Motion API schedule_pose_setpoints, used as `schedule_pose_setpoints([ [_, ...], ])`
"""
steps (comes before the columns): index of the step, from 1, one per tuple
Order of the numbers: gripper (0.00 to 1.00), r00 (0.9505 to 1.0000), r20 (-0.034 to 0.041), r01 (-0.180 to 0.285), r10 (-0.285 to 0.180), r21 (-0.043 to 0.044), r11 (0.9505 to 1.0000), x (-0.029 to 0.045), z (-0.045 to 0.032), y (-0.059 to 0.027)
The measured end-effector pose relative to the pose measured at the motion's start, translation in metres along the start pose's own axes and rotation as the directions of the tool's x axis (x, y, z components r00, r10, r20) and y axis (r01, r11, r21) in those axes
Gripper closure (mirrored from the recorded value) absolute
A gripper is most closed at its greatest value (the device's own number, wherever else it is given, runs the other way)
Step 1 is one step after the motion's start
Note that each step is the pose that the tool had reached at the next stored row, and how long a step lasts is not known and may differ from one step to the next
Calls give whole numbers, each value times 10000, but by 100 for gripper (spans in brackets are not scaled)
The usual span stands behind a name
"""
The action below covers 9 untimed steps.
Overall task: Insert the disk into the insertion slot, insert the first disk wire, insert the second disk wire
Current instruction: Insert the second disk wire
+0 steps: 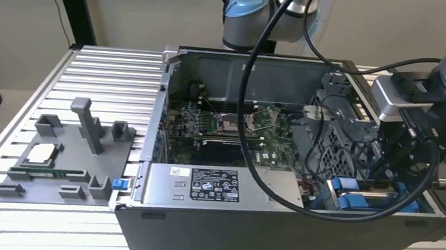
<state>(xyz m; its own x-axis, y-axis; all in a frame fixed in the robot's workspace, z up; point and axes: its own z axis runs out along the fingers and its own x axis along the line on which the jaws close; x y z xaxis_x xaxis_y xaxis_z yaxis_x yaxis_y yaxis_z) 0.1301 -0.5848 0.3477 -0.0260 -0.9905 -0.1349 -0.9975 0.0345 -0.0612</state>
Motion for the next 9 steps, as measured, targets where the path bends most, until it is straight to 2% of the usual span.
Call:
schedule_pose_setpoints([
  [2,100,10000,2,8,-9,66,10000,2,0,22],
  [5,100,10000,7,33,-34,249,9997,3,0,50],
  [7,100,10000,11,45,-45,337,9994,4,-1,69],
  [9,100,10000,11,49,-49,364,9993,4,-2,73],
])
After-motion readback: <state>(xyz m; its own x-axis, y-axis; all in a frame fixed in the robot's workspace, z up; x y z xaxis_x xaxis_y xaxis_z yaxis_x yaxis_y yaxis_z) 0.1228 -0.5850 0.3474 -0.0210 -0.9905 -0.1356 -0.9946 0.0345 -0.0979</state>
